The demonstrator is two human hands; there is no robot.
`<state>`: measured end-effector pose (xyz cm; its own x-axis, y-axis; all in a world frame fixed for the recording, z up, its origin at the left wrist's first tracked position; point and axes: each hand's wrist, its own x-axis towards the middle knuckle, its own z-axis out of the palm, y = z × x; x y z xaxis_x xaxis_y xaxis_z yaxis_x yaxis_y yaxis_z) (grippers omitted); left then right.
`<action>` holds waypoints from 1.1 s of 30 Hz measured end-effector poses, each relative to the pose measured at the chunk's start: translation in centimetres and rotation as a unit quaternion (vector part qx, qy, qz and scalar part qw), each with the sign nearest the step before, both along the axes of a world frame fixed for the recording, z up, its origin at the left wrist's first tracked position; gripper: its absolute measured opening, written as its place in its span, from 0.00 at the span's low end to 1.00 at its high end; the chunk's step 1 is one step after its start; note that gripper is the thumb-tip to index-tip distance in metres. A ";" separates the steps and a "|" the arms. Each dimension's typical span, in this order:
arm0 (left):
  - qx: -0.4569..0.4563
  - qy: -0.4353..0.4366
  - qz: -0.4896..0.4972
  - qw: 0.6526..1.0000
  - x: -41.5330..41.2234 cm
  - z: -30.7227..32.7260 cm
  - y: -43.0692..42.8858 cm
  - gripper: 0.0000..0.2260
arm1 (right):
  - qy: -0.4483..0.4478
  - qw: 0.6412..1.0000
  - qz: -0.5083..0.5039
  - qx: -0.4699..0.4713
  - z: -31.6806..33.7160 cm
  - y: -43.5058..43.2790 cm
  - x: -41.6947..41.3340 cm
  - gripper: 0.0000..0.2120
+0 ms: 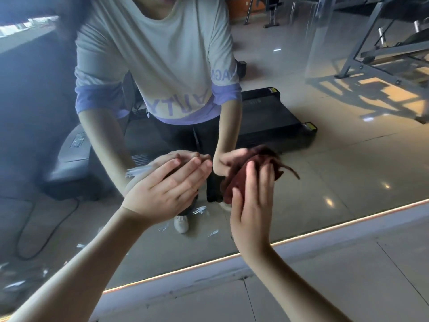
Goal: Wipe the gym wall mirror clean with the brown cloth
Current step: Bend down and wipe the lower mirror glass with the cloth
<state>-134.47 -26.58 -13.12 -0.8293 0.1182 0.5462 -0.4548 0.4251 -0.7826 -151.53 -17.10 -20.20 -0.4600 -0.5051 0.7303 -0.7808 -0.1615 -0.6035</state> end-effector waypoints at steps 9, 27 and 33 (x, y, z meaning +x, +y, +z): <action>-0.010 -0.019 -0.007 1.000 0.4 0.1 0.0 0.30 | -0.162 0.983 -0.070 -0.043 1.1 -1.3 -0.5 0.28; 0.053 -0.022 -0.052 0.997 0.9 -0.4 -0.3 0.24 | -0.098 0.991 -0.096 0.008 -2.3 -1.7 2.1 0.27; 0.075 -0.075 -0.047 0.993 2.3 -3.0 0.6 0.20 | -0.252 0.967 -0.041 -0.001 -2.1 -1.7 7.0 0.31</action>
<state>-132.16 -26.00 -16.10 -0.8922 0.1258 0.4337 -0.2900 0.5768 -0.7637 -144.49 -18.78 -22.27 -0.7963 -0.4500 0.4044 -0.3983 -0.1131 -0.9102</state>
